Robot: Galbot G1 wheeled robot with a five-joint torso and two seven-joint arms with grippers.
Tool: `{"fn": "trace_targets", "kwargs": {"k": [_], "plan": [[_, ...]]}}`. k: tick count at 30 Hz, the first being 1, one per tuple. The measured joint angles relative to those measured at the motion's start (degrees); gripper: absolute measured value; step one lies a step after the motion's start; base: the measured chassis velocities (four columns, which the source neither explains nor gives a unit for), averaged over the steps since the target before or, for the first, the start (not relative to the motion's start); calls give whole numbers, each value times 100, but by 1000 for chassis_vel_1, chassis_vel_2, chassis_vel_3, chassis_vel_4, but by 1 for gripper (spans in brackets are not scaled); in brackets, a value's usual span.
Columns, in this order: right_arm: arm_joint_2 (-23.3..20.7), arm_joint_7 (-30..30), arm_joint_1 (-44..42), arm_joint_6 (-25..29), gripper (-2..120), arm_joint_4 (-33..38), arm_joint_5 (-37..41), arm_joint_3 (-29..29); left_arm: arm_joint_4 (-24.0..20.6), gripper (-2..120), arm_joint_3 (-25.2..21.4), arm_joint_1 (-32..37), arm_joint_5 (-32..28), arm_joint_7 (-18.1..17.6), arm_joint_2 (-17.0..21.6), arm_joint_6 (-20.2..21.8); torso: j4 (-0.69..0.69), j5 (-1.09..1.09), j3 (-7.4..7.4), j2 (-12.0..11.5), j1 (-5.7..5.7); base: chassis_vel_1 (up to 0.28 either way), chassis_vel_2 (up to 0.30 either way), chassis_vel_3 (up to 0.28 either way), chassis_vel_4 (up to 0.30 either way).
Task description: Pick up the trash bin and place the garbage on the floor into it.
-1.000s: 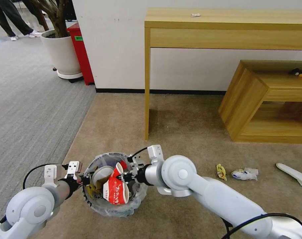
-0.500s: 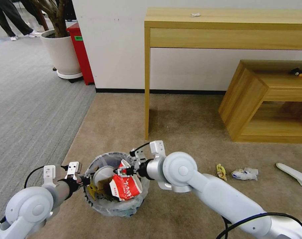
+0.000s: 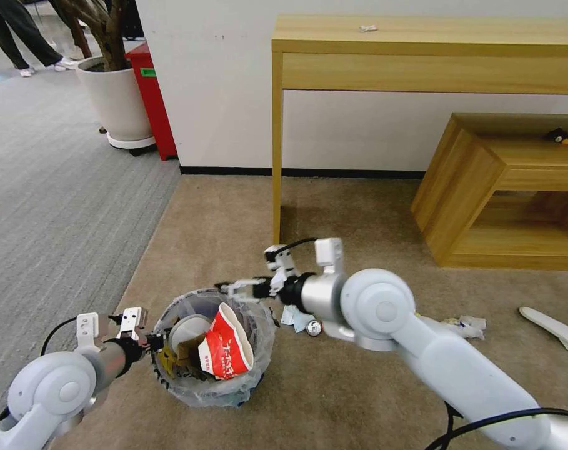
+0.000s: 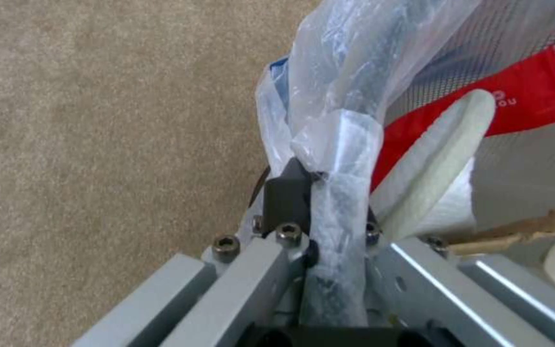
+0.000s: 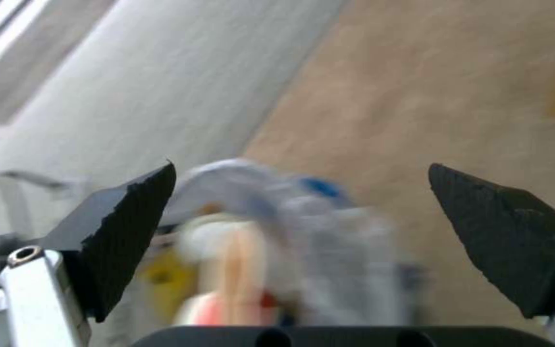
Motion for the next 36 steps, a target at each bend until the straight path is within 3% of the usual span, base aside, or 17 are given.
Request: {"fn": "trace_targets", "kwargs": {"k": [4, 9, 14, 17, 23, 29, 33, 36], "plan": [[-342, -774, -393, -3, 100, -424, -1112, 344, -24, 0, -60, 47, 2, 1, -37, 0, 0, 0, 0, 0, 0, 0, 0, 0, 0], [-522, -1744, -1037, 369, 100, -1411, -2772, 488, -48, 0, -85, 88, 6, -24, -159, 0, -1, 1, 0, 0, 0, 0, 0, 0, 0], [-456, -2007, -1343, 500, 100, -1875, -3244, 501, -69, 0, -117, 136, 8, -59, -211, 0, 0, 1, 0, 0, 0, 0, 0, 0, 0], [-349, -2334, -1554, 745, 100, -2430, -3958, 478, -109, 0, -196, 212, 4, -90, -235, 0, 0, 0, 0, 0, 0, 0, 0, 0, 0], [-54, -2319, -1540, 817, 100, -3288, -4197, 432, -193, 0, -228, 254, -43, -168, -297, 0, 0, -1, 0, 1, 0, 0, 0, 0, 0], [382, -1691, -1394, 672, 100, -3859, -3733, 450, -240, 0, -191, 264, -56, -217, -326, 0, 1, 0, 0, 1, 0, 0, 0, 0, 0], [444, -1723, -1350, 652, 100, -3935, -3736, 439, -248, 0, -164, 260, -56, -238, -329, 0, 1, -1, 0, 1, 0, 0, 0, 0, 0], [561, -2049, -1245, 709, 100, -4193, -4205, 349, -257, 0, -137, 257, -57, -260, -338, 0, 0, -1, 0, 1, 0, 0, 0, 0, 0]]}}
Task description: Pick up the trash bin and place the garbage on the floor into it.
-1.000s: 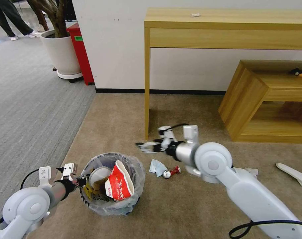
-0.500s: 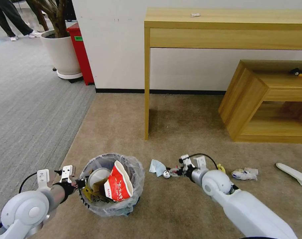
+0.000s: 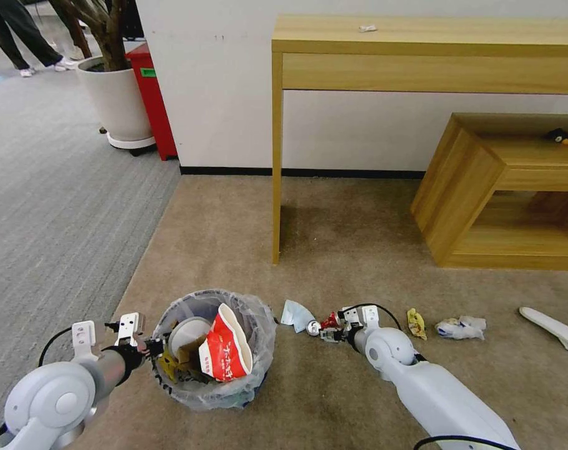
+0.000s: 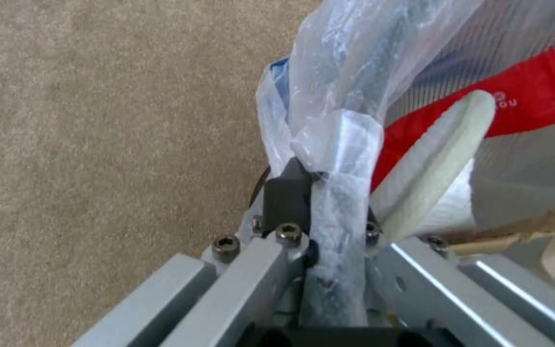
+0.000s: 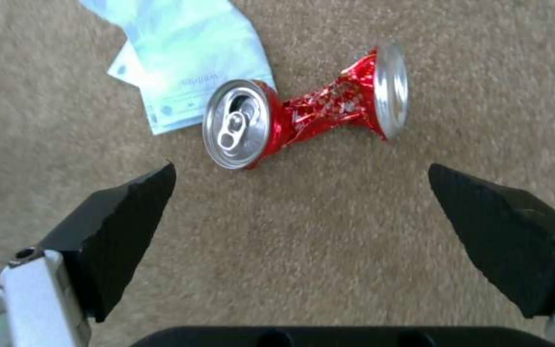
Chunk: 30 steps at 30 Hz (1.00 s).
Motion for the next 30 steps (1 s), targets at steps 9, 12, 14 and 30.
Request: {"fn": "trace_targets", "kwargs": {"k": [9, 12, 14, 30], "plan": [[478, -513, 368, 127, 100, -632, -522, -187, -24, 0, 8, 2, 2, -28, 12, 0, 1, 2, 0, 0, 0, 0, 0, 0, 0], [632, -587, 501, 131, 100, -859, -576, -219, -34, 0, 8, 1, 1, -38, 18, 0, 1, 0, 0, 0, 0, 0, 0, 0, 0], [698, -582, 577, 55, 99, -983, -543, -226, -53, 0, 9, 5, 1, -42, 21, 0, 2, 1, 0, 0, 0, 0, 0, 0, 0], [909, -851, 1022, 107, 88, -1914, -411, -193, -71, 0, 51, 7, 7, -66, 36, 0, 1, 1, 0, 0, 0, 0, 0, 0, 0]]}}
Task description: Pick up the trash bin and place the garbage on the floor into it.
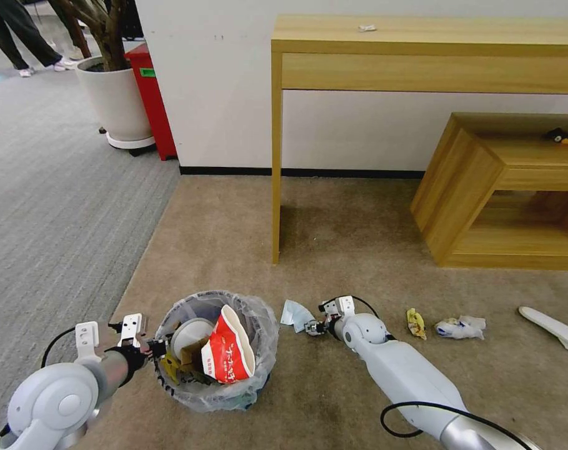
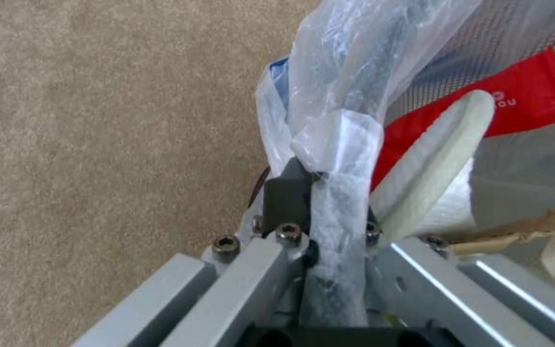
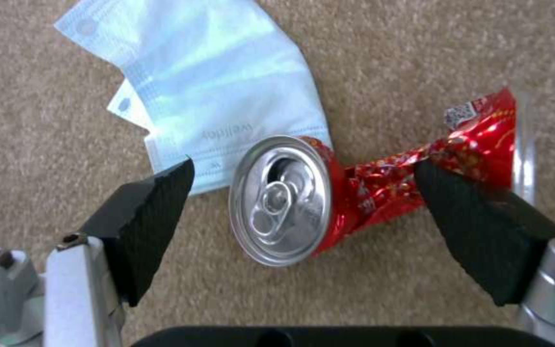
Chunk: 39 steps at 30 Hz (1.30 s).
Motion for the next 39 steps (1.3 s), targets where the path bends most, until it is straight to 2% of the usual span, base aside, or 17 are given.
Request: {"fn": "trace_targets", "kwargs": {"k": [3, 5, 13, 20, 31, 36, 37, 39], "plan": [[29, -35, 16, 2, 86, -54, 20, -11, -7, 0, 0, 0, -2, -11, 7, 0, 0, 0, 0, 0, 0, 0, 0, 0, 0], [49, -52, 17, -1, 79, -81, 30, -18, -12, 0, 0, -1, -4, -21, 15, 0, -1, 0, 0, 0, 0, 0, 0, 0, 0], [30, -20, -56, -59, 63, 37, 54, -17, -27, 0, 3, 1, -9, -49, 15, 0, -1, 0, 0, 0, 0, 0, 0, 0, 0], [-40, 37, -149, -180, 61, 308, 160, -18, -30, 0, 29, -3, -1, -56, 3, 0, 1, 0, 0, 0, 0, 0, 0, 0, 0], [42, 28, -159, -164, 60, 121, 148, -19, -33, 0, 38, -8, 3, -60, 4, 0, 0, -2, -1, 0, 0, 0, 0, 0, 0], [49, 34, -155, -147, 43, 71, 136, -8, -27, 0, 47, -30, -1, -62, 11, 0, -3, -3, -1, 1, 0, 0, 0, 0, 0], [49, 34, -155, -147, 43, 71, 136, -8, -27, 0, 47, -30, -1, -62, 11, 0, -3, -3, -1, 1, 0, 0, 0, 0, 0], [50, 34, -171, -137, 33, 71, 135, -7, -25, 0, 49, -37, -4, -62, 13, 0, -2, -2, -1, 0, 0, 0, 0, 0, 0]]}}
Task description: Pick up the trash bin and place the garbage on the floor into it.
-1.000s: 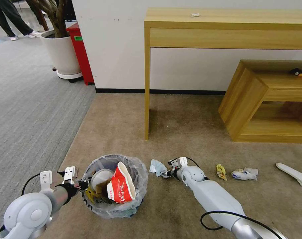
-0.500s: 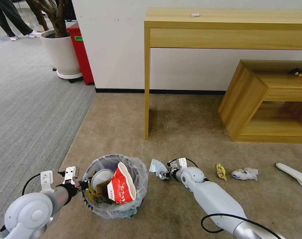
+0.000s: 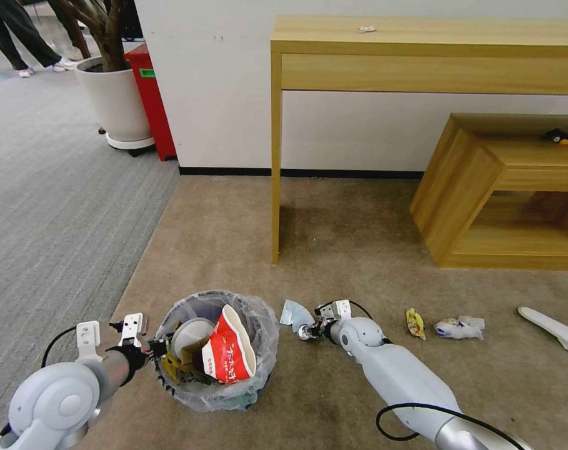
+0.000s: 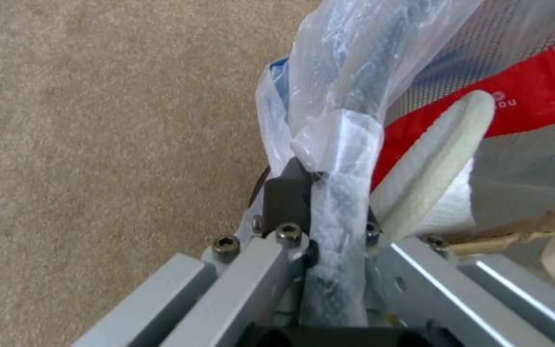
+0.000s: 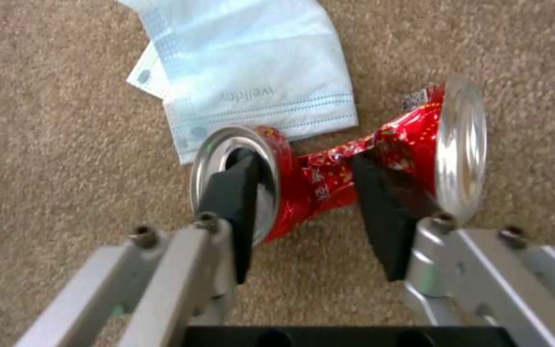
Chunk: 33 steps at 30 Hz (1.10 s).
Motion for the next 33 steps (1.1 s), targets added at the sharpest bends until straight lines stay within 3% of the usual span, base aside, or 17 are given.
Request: {"fn": "trace_targets", "kwargs": {"k": [10, 26, 33], "plan": [[-6, 22, -176, 80, 9, 127, 0, 18, -1, 0, -12, -6, -5, -3, 11, 0, 3, 4, 0, 0, 0, 0, 0, 0, 0], [-157, 138, -430, 305, 2, 557, -102, 174, -78, 0, -34, -8, -4, -13, 25, 0, 3, 4, 2, 0, 0, 0, 0, 0, 0], [-504, 311, -662, 350, 0, 1473, -51, 388, -106, 0, -19, -17, -4, -24, 37, 0, 1, 1, 2, -1, 0, 0, 0, 0, 0]]}}
